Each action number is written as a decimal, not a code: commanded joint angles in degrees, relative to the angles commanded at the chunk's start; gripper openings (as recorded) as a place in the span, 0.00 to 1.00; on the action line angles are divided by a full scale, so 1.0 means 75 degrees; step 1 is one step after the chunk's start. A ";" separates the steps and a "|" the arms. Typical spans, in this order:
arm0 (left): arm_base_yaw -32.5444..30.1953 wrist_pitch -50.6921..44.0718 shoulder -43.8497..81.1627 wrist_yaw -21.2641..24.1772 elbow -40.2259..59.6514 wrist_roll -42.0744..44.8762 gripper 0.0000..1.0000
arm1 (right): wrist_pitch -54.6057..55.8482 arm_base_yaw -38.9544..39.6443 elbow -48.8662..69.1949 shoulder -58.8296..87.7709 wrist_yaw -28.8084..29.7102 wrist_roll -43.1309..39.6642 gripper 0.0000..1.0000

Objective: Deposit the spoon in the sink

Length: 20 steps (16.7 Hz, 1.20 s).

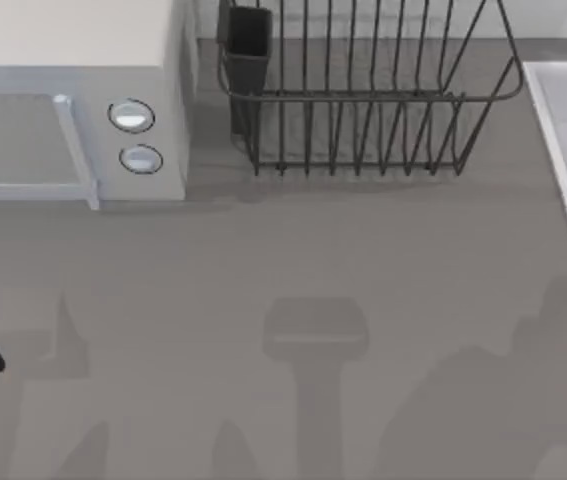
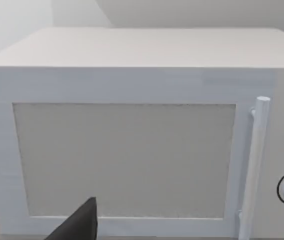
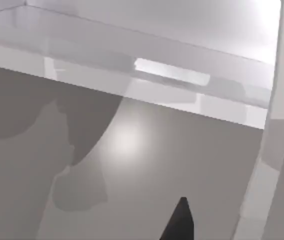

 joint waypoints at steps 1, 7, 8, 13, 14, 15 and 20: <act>0.0000 0.0000 0.0000 0.0000 0.0000 0.0000 1.00 | -0.0241 0.0141 0.0721 0.0512 0.0011 0.0137 0.00; 0.0000 0.0000 0.0000 0.0000 0.0000 0.0000 1.00 | -0.1761 0.1109 0.5649 0.3771 0.0081 0.1136 0.00; 0.0000 0.0000 0.0000 0.0000 0.0000 0.0000 1.00 | -0.1977 0.1273 0.6403 0.4249 0.0096 0.1312 0.00; 0.0000 0.0000 0.0000 0.0000 0.0000 0.0000 1.00 | -0.2693 0.1969 0.9084 0.6042 0.0188 0.2068 0.00; 0.0000 0.0000 0.0000 0.0000 0.0000 0.0000 1.00 | -0.2768 0.2064 0.9387 0.6250 0.0206 0.2172 0.00; 0.0000 0.0000 0.0000 0.0000 0.0000 0.0000 1.00 | -0.2820 0.2136 0.9611 0.6398 0.0220 0.2252 0.00; 0.0000 0.0000 0.0000 0.0000 0.0000 0.0000 1.00 | -0.2859 0.2207 0.9815 0.6535 0.0235 0.2332 0.00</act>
